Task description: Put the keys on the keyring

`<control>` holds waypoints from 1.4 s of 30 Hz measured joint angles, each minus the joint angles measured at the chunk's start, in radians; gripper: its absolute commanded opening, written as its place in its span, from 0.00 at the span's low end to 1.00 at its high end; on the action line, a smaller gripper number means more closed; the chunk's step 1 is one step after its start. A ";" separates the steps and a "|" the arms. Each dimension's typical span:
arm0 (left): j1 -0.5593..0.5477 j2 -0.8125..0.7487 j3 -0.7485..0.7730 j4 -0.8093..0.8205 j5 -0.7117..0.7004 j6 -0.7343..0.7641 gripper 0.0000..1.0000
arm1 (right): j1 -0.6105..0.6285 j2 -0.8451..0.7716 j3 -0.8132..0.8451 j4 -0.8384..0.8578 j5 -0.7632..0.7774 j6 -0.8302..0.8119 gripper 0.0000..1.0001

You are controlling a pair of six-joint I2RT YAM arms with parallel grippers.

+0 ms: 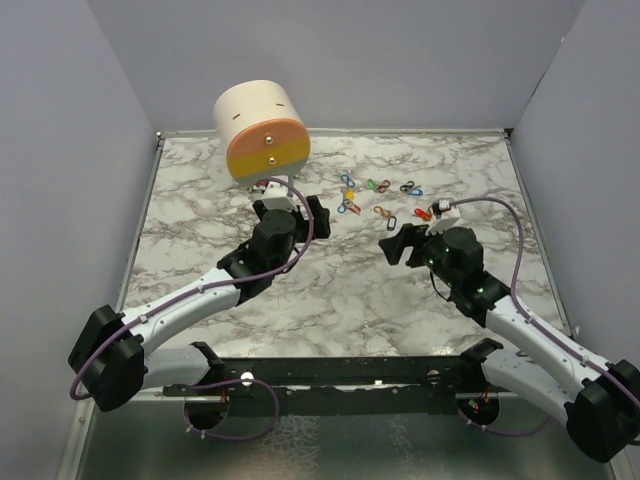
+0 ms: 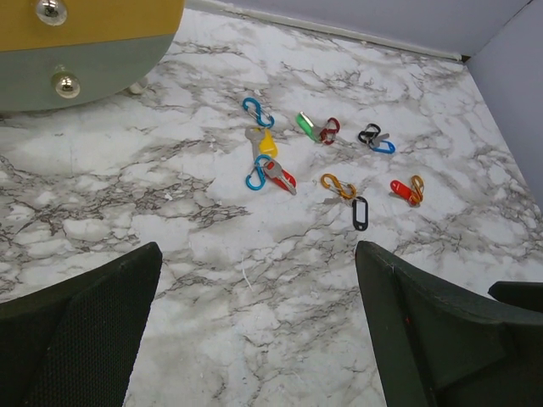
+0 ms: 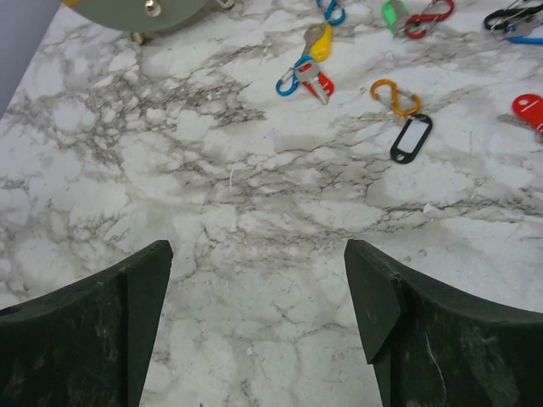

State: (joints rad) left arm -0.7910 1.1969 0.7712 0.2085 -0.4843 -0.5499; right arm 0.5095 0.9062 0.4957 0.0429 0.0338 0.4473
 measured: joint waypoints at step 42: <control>0.000 -0.172 -0.310 -0.044 -0.082 -0.081 0.99 | 0.355 -0.122 -0.305 0.136 0.108 0.084 0.93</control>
State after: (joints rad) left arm -0.7910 1.0248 0.4614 0.1642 -0.5659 -0.6312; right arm 0.8646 0.7845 0.1905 0.1791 0.1421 0.5312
